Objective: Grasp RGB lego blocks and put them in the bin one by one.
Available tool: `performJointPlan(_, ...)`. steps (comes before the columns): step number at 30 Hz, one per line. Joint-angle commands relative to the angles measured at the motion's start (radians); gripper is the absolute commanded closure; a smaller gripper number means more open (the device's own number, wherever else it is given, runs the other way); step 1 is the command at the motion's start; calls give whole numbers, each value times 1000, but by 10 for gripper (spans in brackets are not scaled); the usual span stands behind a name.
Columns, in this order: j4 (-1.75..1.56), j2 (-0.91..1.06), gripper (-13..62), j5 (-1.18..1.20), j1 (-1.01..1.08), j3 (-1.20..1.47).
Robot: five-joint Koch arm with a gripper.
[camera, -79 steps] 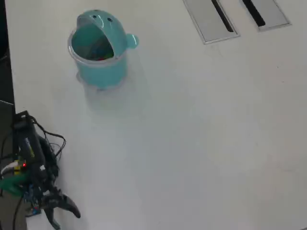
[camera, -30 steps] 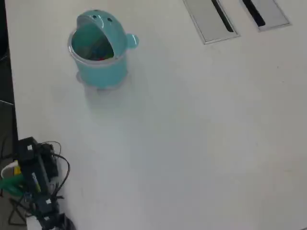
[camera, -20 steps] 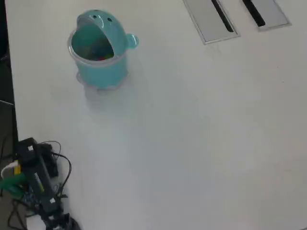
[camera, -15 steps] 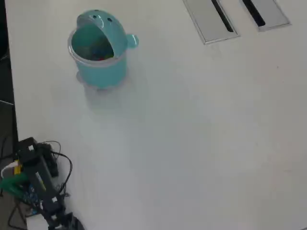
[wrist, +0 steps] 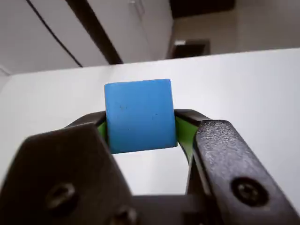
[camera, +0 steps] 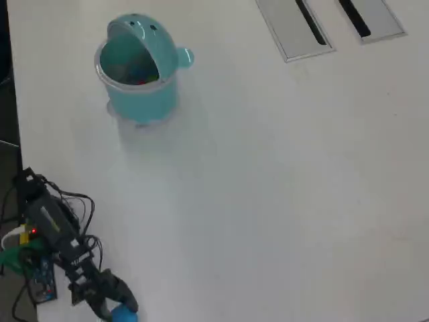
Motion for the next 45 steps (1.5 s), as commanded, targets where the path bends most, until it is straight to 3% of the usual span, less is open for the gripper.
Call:
performJointPlan(1, -63, 106, 374, 2, -48, -23)
performJointPlan(10, -63, 402, 372, 35, -255, 92)
performJointPlan(17, -64, 420, 372, 31, -331, 63)
performJointPlan(28, -57, 422, 372, -35, -719, -166)
performJointPlan(32, -64, 423, 373, -147, -928, -202)
performJointPlan(33, -63, 423, 372, -290, -1081, -206)
performJointPlan(38, -64, 422, 374, -627, -1407, -206)
performJointPlan(39, -57, 422, 374, -804, -1520, -201)
performJointPlan(45, -2, 385, 374, -940, -1773, -290)
